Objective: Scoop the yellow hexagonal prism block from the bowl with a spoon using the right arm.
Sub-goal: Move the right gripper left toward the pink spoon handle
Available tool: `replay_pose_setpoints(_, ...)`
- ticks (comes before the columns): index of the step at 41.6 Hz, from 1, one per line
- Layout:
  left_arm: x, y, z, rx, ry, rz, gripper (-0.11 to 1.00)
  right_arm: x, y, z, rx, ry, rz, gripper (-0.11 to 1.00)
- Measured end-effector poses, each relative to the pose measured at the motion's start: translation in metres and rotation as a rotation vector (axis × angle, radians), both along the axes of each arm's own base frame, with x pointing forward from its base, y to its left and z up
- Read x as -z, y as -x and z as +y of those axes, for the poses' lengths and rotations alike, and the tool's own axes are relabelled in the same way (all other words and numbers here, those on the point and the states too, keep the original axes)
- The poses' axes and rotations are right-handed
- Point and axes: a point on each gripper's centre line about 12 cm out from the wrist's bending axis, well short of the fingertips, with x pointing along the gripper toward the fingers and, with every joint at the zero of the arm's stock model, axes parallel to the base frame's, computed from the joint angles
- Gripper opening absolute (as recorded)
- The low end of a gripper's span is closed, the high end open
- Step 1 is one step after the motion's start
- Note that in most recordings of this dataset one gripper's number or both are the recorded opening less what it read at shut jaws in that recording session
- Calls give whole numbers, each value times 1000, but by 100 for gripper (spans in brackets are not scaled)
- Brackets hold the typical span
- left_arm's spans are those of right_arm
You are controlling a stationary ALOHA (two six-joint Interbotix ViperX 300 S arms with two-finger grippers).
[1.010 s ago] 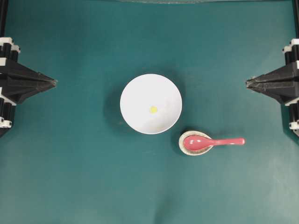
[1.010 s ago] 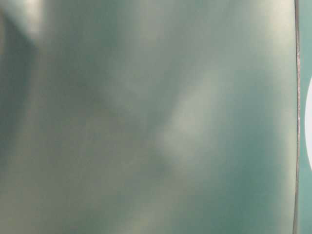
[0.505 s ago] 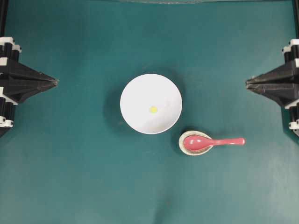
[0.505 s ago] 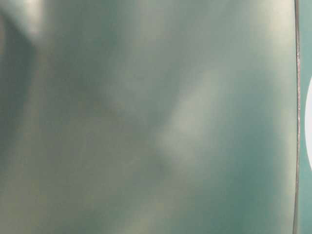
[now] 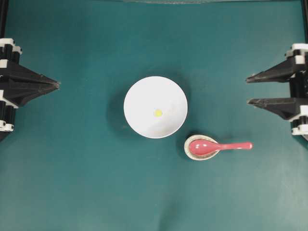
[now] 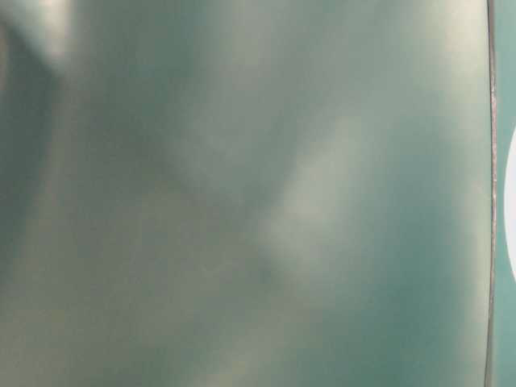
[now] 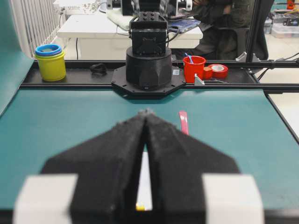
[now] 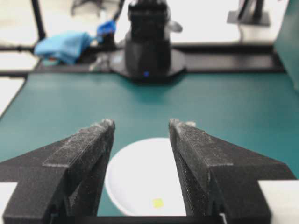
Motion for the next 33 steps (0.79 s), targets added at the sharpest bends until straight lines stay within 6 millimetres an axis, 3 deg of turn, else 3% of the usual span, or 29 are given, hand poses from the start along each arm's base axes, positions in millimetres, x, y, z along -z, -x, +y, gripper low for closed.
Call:
replay_pose_setpoints(22,0,0,0,-1,2,2,0,73,-40,19,-38,-69,129,56)
replay_pose_setpoints(33,1,0,0,0,6,5,0,112,-46,34,-39,-113,191,56)
